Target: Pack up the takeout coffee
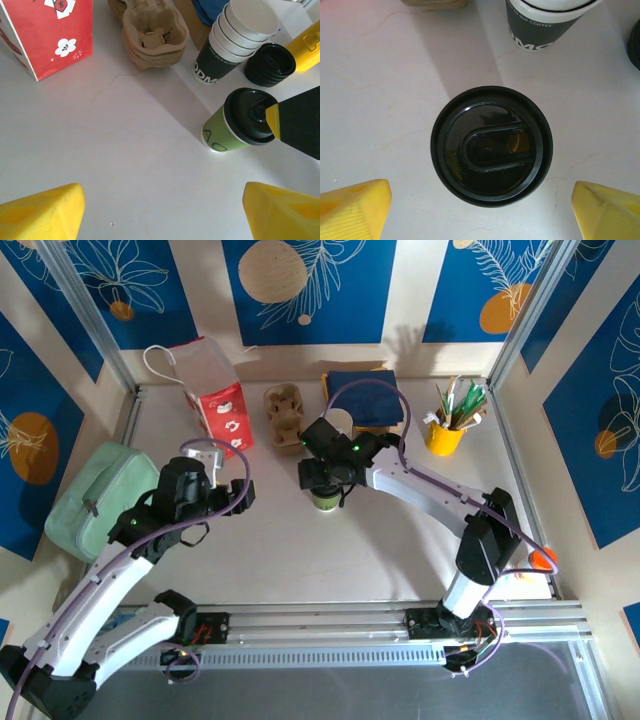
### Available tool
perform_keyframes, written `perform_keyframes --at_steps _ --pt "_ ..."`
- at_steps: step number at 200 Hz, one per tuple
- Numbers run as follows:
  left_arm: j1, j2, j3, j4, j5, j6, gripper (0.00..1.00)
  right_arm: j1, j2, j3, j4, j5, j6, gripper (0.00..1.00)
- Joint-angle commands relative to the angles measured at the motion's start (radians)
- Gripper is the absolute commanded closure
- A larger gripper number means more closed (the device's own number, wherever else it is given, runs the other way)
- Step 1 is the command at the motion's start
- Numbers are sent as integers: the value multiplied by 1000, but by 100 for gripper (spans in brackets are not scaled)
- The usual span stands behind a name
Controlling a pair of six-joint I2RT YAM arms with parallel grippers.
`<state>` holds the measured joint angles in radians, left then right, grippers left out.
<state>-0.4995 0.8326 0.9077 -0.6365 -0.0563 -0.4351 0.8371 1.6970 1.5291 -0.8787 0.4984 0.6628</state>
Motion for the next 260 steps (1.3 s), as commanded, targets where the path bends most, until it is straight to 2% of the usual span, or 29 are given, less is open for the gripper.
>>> perform_keyframes --at_steps 1,103,147,260 --pt "9 -7 -15 -22 -23 21 18 4 27 43 -68 39 18 6" --pt "9 -11 -38 -19 -20 13 18 3 137 109 -95 22 19 10" --pt "9 -13 -47 -17 -17 9 18 2 149 107 -82 21 18 16" --pt "9 -6 -58 -11 -10 3 18 -14 180 109 -84 -3 24 22"
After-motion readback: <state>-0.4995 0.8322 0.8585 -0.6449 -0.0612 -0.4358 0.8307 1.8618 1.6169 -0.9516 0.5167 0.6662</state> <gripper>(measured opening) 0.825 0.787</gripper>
